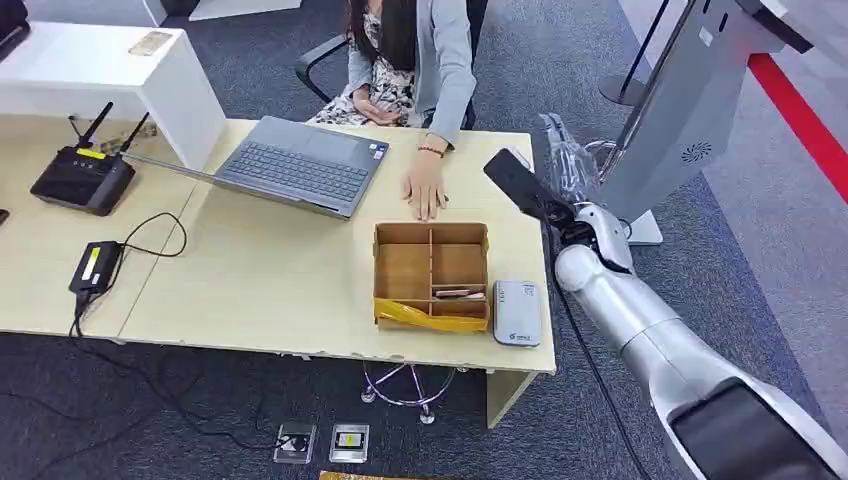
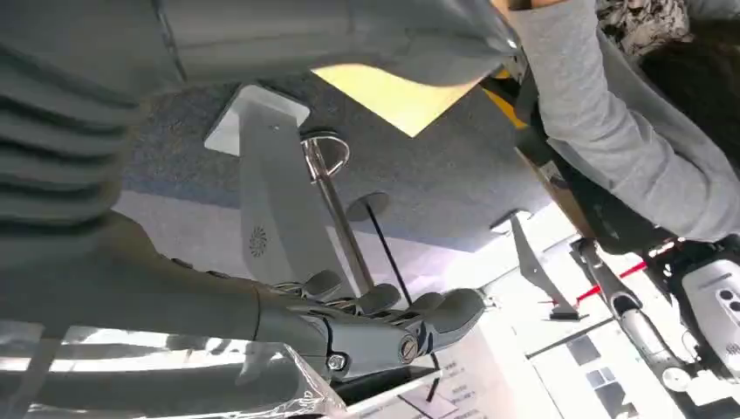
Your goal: Pass the card to the sensor for recognition and then transmit it.
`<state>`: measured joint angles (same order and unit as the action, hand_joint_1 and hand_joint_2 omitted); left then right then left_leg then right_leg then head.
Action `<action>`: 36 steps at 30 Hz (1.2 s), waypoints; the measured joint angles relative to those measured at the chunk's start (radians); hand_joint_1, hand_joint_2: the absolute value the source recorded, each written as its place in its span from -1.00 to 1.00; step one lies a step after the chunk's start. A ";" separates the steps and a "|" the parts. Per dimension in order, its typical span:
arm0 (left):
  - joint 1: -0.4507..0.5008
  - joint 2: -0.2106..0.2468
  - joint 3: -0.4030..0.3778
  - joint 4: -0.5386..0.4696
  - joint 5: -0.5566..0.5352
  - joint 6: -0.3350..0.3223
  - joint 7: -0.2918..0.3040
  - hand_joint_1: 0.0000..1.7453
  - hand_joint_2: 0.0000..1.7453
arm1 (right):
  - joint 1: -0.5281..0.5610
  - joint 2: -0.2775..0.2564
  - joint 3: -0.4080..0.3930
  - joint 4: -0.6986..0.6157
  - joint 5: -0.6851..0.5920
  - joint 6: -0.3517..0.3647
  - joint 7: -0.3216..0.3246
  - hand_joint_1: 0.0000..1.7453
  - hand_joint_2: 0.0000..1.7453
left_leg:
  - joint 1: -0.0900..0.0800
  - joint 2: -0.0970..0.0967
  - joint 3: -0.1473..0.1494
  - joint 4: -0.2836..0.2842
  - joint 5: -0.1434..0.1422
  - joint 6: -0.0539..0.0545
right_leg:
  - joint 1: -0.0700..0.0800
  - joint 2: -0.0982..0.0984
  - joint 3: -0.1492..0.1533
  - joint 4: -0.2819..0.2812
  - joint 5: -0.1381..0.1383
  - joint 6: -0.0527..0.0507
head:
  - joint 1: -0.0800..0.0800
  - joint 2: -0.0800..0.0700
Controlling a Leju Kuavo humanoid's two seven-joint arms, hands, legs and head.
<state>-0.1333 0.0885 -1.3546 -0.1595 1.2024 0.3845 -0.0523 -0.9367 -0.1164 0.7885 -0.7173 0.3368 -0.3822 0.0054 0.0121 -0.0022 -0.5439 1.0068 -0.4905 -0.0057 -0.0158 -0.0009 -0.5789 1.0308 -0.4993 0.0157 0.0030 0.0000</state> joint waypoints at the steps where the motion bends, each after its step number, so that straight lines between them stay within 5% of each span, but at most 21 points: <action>1: 0.000 0.001 0.000 0.000 0.000 0.000 0.000 -1.00 -1.00 | 0.012 -0.014 0.002 -0.042 0.002 0.001 0.018 -1.00 1.00 | 0.000 0.000 0.000 0.000 0.000 0.000 | 0.000 0.000 0.000 0.000 0.000 0.000 | 0.000 0.000; 18: 0.006 0.007 0.003 0.000 0.019 0.023 0.014 -1.00 -1.00 | 0.229 -0.320 0.066 -0.772 0.123 0.045 0.260 -1.00 1.00 | 0.000 0.001 0.000 0.000 -0.001 0.000 | 0.000 0.000 0.000 0.000 0.000 0.000 | 0.000 0.000; 27: 0.005 0.006 0.010 0.000 0.048 0.045 0.018 -1.00 -1.00 | 0.284 -0.363 0.125 -0.951 0.160 0.083 0.302 -1.00 1.00 | 0.000 0.001 0.000 0.000 -0.001 0.000 | 0.000 0.000 0.000 0.000 0.000 0.000 | 0.000 0.000; 36: 0.005 0.004 0.010 0.000 0.048 0.060 0.028 -1.00 -1.00 | 0.314 -0.365 0.188 -0.972 0.301 0.119 0.362 -1.00 1.00 | 0.000 0.000 0.000 0.000 -0.001 0.000 | 0.000 0.000 0.000 0.000 0.000 0.000 | 0.000 0.000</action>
<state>-0.1283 0.0927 -1.3443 -0.1595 1.2501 0.4440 -0.0240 -0.6231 -0.4810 0.9766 -1.6892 0.6378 -0.2636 0.3674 0.0121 -0.0018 -0.5443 1.0065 -0.4911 -0.0060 -0.0158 -0.0009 -0.5788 1.0304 -0.4993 0.0157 0.0034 -0.0004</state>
